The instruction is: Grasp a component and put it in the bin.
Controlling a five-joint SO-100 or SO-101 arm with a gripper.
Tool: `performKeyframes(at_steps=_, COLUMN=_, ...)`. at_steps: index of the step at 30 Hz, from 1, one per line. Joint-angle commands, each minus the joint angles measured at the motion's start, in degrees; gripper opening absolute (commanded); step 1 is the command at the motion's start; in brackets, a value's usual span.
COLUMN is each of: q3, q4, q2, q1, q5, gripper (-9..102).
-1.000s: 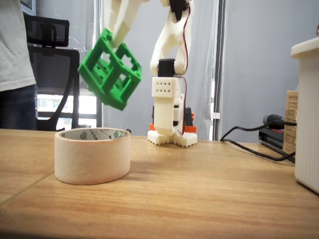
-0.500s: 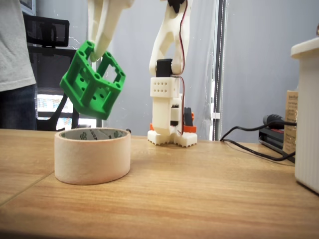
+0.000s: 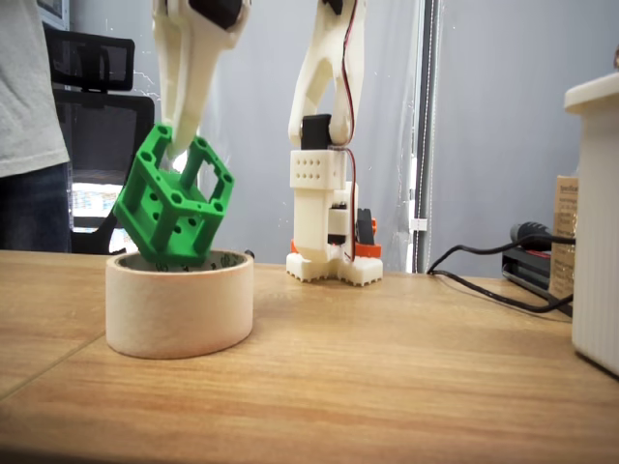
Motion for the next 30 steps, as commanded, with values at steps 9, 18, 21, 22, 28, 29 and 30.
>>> performKeyframes(at_steps=9, q3=-2.6, q4=-0.8, q2=-1.8, q1=-0.4, q5=-0.6, gripper=0)
performKeyframes(at_steps=18, q3=-2.1, q4=-0.8, q2=-2.3, q1=-4.8, q5=-0.6, gripper=1)
performKeyframes(at_steps=21, q3=-2.0, q4=-0.8, q2=-2.0, q1=-5.4, q5=-0.6, gripper=3)
performKeyframes(at_steps=22, q3=-2.0, q4=-0.8, q2=-1.9, q1=-5.4, q5=-0.6, gripper=4)
performKeyframes(at_steps=28, q3=-2.0, q4=-0.7, q2=-1.7, q1=-5.1, q5=-0.6, gripper=9)
performKeyframes(at_steps=29, q3=-2.0, q4=-0.7, q2=-1.7, q1=-5.0, q5=-0.6, gripper=10)
performKeyframes(at_steps=30, q3=-2.0, q4=-0.7, q2=-1.6, q1=-4.9, q5=-0.6, gripper=10)
